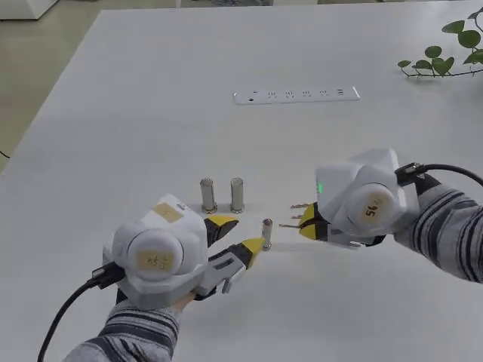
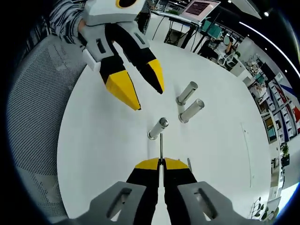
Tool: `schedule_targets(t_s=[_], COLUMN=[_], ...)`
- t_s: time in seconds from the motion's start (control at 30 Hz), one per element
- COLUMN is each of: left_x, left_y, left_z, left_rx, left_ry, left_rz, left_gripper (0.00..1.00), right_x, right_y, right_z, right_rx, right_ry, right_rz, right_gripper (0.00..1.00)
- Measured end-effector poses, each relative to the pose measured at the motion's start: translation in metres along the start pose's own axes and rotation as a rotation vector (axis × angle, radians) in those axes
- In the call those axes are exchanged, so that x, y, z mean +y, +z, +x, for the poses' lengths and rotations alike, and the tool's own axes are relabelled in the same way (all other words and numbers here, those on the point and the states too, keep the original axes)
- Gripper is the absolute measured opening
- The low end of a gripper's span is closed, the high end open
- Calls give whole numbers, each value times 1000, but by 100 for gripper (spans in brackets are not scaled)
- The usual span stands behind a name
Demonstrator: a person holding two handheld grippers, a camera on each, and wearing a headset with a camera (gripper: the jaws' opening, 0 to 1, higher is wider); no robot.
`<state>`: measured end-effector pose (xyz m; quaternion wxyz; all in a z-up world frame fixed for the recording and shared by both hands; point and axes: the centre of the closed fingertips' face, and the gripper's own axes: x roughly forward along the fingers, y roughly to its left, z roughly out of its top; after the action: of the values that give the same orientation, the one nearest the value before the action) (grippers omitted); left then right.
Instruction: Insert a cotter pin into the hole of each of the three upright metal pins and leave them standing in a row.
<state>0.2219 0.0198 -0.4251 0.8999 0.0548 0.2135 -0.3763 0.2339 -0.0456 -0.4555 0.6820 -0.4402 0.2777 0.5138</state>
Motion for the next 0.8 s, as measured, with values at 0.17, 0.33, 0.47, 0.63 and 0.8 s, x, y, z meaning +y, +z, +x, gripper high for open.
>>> schedule_targets(t_s=[0.17, 0.33, 0.47, 0.63, 0.8], left_x=[-2, -5, -5, -5, -5], left_y=[-4, -8, -13, -20, -22], left_z=[12, 26, 33, 43, 48], left_rx=[16, 41, 58, 80, 92], left_ry=[-10, -7, 3, 20, 27], left_rz=[-43, -46, -50, -66, -70], left_gripper=[23, 23, 22, 19, 16], right_x=[-3, -2, -2, -1, 1], right_y=[2, 4, 6, 7, 8], right_z=[3, 4, 5, 7, 8], right_rx=[-1, -3, -6, -3, -4], right_ry=[4, 12, 17, 25, 33], right_rz=[5, 9, 10, 7, 10], right_gripper=[0, 0, 0, 0, 0])
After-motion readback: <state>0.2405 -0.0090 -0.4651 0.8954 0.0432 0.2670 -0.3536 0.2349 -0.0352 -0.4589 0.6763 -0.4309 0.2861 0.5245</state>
